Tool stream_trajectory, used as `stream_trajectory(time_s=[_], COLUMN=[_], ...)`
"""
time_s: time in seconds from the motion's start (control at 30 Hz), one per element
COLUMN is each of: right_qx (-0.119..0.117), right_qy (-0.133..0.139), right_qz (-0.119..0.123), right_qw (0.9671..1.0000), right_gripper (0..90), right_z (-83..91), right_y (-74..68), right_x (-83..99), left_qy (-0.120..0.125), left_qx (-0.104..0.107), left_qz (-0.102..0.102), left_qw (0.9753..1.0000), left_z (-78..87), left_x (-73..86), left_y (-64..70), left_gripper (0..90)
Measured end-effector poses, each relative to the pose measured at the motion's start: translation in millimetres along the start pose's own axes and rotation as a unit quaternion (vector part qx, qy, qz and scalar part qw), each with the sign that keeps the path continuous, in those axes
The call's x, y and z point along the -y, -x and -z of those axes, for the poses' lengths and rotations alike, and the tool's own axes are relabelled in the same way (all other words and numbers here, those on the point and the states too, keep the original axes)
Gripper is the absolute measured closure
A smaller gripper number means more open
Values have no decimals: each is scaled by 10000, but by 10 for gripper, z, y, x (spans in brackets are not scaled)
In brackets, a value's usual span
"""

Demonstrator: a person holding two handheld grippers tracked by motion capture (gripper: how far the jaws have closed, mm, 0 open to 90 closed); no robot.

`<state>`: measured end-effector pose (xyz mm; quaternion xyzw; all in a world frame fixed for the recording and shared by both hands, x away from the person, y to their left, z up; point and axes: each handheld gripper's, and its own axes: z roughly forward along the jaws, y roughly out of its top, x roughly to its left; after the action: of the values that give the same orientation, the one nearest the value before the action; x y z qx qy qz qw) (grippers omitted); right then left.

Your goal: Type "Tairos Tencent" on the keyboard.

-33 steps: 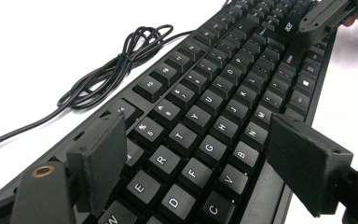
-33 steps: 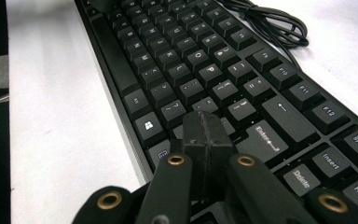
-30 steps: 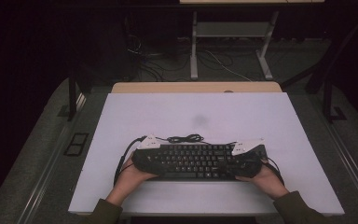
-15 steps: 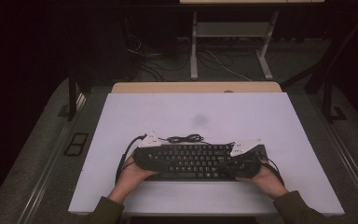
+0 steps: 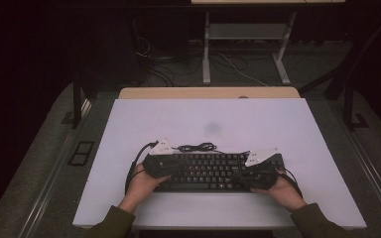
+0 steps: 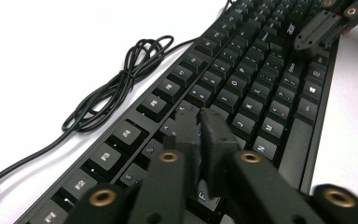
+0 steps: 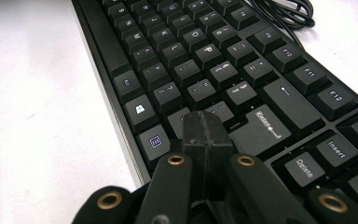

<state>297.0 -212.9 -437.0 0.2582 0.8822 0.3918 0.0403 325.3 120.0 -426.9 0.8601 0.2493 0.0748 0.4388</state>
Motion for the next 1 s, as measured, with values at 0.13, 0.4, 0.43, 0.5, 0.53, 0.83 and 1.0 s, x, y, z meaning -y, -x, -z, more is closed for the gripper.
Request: stream_trajectory(time_s=[0.13, 0.4, 0.43, 0.5, 0.53, 0.83, 1.0], right_qx=[9, 8, 9, 16, 17, 18, 18], right_qy=[-2, -4, -8, -14, -15, -16, -15], right_qz=[1, 13, 16, 22, 24, 23, 25], right_qw=[10000, 10000, 10000, 10000, 10000, 10000, 10000], right_gripper=[893, 893, 893, 893, 893, 893, 893], right_z=[0, 1, 1, 2, 2, 3, 3], right_y=[-4, -6, -7, -9, -9, -9, -10], right_x=[0, 0, 0, -1, -1, 0, 0], left_qy=[-50, -154, -177, -187, -226, -257, -262], left_qx=[11, 21, 20, 3, 5, 31, 34], left_qz=[3, -14, -33, -33, -41, -17, -46], left_qw=[10000, 9999, 9998, 9998, 9997, 9997, 9996], left_z=[-30, -79, -81, -88, -91, -117, -113], left_x=[-1, 19, 22, 28, 33, 56, 44], left_y=[-14, -11, -16, -20, -27, -25, -14], left_gripper=[890, 890, 890, 890, 890, 891, 891])
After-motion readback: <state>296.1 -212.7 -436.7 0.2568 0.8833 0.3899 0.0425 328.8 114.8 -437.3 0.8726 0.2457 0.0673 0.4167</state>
